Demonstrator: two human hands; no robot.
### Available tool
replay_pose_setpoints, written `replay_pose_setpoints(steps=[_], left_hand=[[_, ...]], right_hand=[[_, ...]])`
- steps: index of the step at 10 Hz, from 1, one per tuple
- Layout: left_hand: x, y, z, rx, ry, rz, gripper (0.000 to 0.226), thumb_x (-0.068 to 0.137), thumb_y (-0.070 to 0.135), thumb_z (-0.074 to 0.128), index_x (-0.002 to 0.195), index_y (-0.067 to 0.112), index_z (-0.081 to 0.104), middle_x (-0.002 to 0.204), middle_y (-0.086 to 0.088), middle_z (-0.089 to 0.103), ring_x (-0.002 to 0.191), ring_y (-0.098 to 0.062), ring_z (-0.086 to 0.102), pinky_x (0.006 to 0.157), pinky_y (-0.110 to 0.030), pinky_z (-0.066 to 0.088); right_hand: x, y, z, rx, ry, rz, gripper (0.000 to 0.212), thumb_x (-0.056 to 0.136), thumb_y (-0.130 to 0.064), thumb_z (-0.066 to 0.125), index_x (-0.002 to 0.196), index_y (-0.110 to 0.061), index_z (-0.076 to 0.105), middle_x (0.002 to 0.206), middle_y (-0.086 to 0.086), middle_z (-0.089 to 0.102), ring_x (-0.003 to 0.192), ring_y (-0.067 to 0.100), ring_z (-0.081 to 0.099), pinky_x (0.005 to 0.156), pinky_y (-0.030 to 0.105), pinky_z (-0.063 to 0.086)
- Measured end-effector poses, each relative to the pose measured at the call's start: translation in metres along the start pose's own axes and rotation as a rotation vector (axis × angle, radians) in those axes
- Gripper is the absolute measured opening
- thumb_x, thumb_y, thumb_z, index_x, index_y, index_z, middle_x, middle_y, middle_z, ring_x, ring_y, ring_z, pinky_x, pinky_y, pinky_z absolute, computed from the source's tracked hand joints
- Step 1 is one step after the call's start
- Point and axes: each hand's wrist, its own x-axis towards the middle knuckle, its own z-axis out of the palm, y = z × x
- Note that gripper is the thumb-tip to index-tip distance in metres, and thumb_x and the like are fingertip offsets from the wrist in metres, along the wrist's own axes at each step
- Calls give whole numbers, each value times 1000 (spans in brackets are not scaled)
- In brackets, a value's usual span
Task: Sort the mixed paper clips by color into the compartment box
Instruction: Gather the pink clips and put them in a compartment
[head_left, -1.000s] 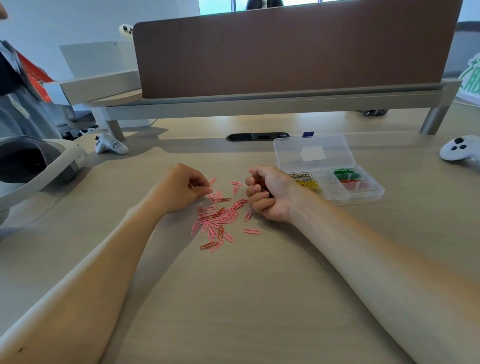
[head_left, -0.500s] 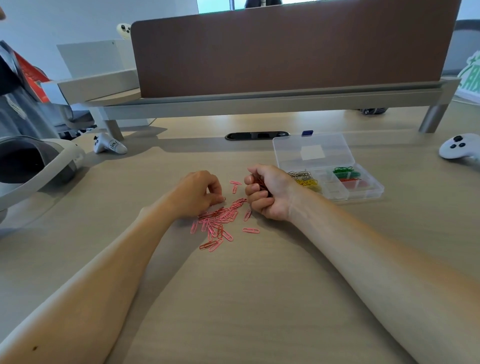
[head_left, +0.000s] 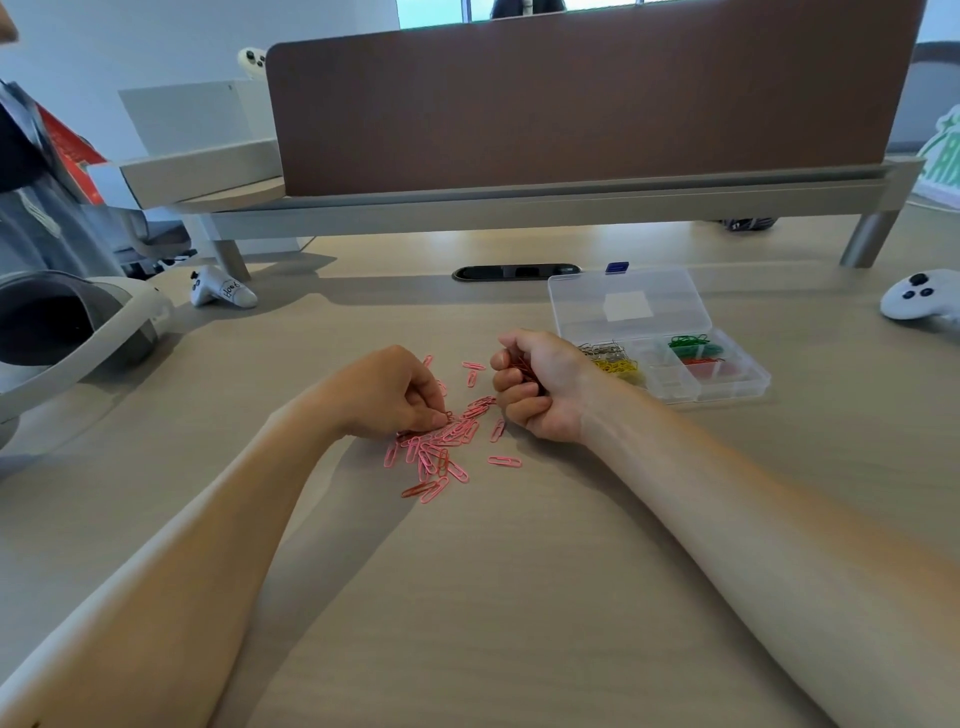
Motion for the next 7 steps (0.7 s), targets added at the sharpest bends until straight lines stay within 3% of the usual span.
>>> replay_pose_setpoints(steps=[2, 3, 4, 5, 6, 7], left_hand=[[1, 2, 1, 25, 72, 20, 7, 83, 22, 73, 79, 17, 70, 71, 9, 64, 59, -2, 53, 58, -11, 41], [2, 0, 0, -11, 87, 36, 8, 82, 20, 74, 77, 19, 68, 71, 7, 65, 61, -4, 55, 62, -18, 45], [2, -1, -2, -84, 119, 55, 5, 81, 12, 74, 81, 17, 71, 73, -6, 70, 65, -13, 62, 72, -32, 56], [1, -2, -2, -116, 135, 106, 14, 84, 7, 70, 93, 17, 75, 79, -8, 73, 73, -18, 68, 78, -35, 57], [0, -1, -3, -142, 107, 121, 17, 85, 5, 68, 92, 19, 76, 84, -2, 74, 79, -19, 68, 79, -34, 56], [0, -1, -2, -247, 77, 82, 10, 85, 1, 67, 86, 9, 73, 77, -11, 73, 65, -18, 65, 66, -29, 54]], right_hand=[[0, 0, 0, -1, -5, 1, 40, 101, -31, 36, 64, -17, 42, 46, -4, 31, 31, 4, 20, 25, 14, 12], [0, 0, 0, -1, -6, 0, 40, 101, -32, 35, 64, -17, 42, 46, -4, 31, 31, 4, 21, 25, 13, 12], [0, 1, 0, -3, -1, -1, 40, 101, -32, 36, 65, -17, 42, 46, -4, 31, 32, 4, 21, 25, 14, 13], [0, 1, 0, -9, 4, -2, 40, 101, -33, 36, 65, -17, 42, 47, -5, 31, 33, 4, 20, 25, 14, 13], [0, 1, 0, -8, 2, -1, 39, 101, -32, 36, 65, -17, 42, 47, -5, 31, 32, 4, 20, 26, 13, 12], [0, 1, 0, -11, -3, 0, 39, 101, -32, 36, 65, -17, 42, 46, -5, 31, 31, 4, 20, 25, 13, 11]])
